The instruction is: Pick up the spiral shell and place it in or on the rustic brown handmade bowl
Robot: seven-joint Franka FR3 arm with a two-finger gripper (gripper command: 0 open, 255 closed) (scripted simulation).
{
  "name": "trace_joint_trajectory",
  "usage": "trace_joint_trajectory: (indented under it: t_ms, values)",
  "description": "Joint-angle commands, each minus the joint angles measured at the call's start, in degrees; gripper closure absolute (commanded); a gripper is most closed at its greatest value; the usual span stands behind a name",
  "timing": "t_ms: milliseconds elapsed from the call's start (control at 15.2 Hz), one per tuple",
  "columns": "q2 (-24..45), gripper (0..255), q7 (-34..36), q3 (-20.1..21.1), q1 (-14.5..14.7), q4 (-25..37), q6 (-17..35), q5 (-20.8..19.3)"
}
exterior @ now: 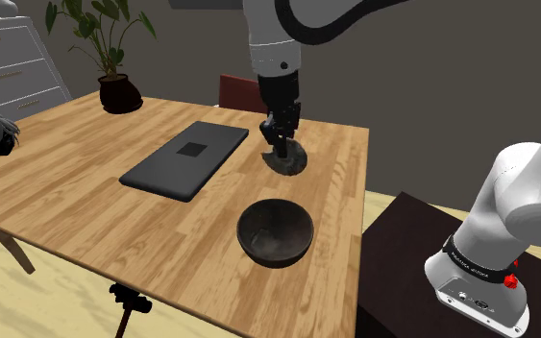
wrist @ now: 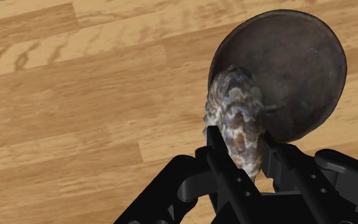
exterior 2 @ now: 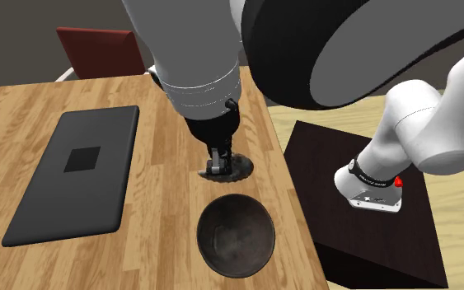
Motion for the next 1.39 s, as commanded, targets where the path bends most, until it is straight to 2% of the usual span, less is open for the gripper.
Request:
trace_joint_trajectory:
  t_ms: [0, 330, 1320]
  values:
    - [-0.27, 255, 2.64, 1.52, 1.19, 0.29, -0.4, 0.64]
    - [0.34, 255, 9.68, 5.66, 4.26, 2.23, -1.3, 1.87]
    - [2.32, 255, 9.73, 6.35, 4.51, -7.44, 10.23, 1.53]
